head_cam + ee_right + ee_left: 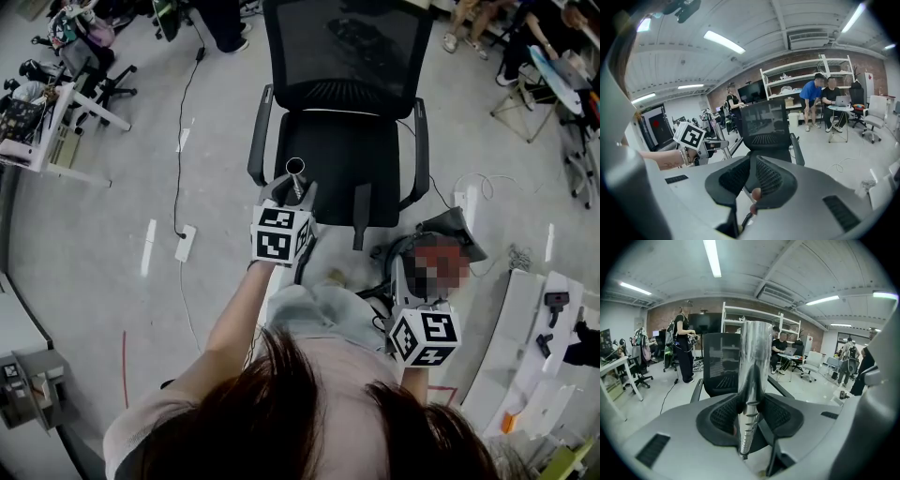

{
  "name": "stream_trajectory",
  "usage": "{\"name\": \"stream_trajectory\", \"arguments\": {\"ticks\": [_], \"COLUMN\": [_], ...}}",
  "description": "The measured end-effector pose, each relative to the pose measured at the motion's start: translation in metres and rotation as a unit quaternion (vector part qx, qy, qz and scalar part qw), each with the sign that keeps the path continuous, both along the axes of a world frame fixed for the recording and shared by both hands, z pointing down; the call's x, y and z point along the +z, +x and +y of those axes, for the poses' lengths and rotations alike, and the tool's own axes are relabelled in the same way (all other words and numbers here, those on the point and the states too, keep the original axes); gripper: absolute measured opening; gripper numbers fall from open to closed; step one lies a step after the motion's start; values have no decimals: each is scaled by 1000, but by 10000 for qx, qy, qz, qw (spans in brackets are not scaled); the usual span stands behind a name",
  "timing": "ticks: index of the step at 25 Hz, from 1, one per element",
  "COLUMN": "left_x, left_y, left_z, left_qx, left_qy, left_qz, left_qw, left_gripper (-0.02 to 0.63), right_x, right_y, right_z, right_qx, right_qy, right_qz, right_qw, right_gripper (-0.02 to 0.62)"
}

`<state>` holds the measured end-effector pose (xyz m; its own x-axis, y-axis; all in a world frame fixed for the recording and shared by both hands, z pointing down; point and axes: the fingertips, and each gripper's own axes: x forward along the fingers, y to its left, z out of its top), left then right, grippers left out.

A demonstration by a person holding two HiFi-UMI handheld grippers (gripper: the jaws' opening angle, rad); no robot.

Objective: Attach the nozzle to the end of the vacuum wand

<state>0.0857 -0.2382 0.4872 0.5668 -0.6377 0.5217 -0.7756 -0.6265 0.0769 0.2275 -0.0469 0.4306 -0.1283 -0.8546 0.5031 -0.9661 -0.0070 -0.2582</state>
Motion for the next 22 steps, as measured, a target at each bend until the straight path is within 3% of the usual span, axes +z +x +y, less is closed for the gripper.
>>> {"name": "stream_trajectory", "arguments": {"ticks": [10, 22], "left_x": [3, 6], "left_y": [2, 0], "left_z": [-2, -4], "left_qx": [-15, 43], "left_qy": [92, 155], "left_qz": [-20, -21], "left_qw": [10000, 9999], "left_gripper": [153, 153], "right_x": [44, 139], "right_y": [9, 12], "right_z": [-8, -14], "right_qx": [-374, -639], "right_qy": [-395, -1109], "right_qz": [-221, -772], "right_qw": [9983, 9888], "right_gripper": [48, 110]}}
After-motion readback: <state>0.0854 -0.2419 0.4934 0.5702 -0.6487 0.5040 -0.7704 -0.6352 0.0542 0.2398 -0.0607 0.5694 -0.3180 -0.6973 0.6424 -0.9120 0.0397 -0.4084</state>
